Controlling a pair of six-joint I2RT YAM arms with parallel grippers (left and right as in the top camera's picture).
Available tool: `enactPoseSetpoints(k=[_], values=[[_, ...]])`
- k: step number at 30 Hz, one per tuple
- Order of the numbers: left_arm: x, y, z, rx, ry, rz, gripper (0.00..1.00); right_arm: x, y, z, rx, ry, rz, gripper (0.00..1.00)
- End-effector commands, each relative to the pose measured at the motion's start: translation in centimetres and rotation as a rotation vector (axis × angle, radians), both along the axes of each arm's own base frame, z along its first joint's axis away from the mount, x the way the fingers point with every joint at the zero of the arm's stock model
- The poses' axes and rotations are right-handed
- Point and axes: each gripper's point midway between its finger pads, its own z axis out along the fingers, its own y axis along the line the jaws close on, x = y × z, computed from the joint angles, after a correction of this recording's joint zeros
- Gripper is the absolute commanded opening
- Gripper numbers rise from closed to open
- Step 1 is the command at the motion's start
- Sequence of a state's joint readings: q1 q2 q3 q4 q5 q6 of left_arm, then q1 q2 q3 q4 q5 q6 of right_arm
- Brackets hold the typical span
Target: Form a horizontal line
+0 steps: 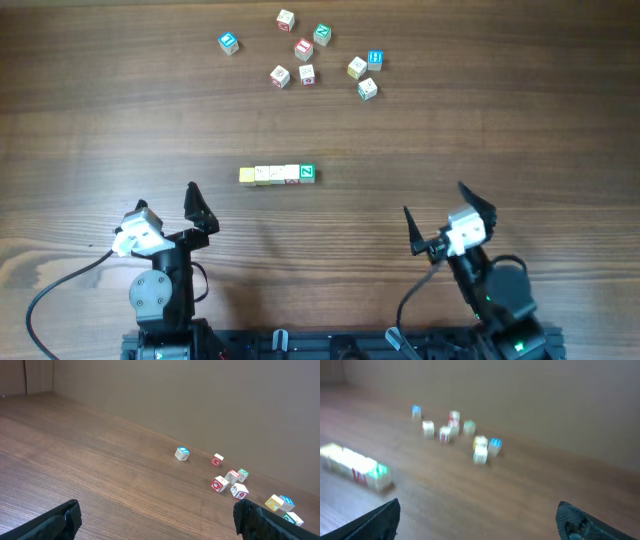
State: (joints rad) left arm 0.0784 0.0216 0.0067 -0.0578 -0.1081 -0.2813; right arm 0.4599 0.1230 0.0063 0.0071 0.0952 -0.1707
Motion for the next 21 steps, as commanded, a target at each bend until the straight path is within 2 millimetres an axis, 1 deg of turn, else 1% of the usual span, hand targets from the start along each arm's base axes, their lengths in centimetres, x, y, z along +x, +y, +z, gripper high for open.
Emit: enactPoseSetpoints(k=[1,3,21], values=[[-0.06,0.22,-0.06,0.021,0.005,0.013,1.00,-0.64,-0.04,3.39,0.054,-0.136,0.015,1.00],[-0.06,0.22,-0.06,0.021,0.006,0.013,1.00,-0.64,-0.02,2.86,0.044,-0.117,0.016,1.00],[-0.06,0.22,-0.06,0.021,0.006,0.013,1.00,-0.62,-0.03,2.84,0.044,-0.116,0.015,1.00]])
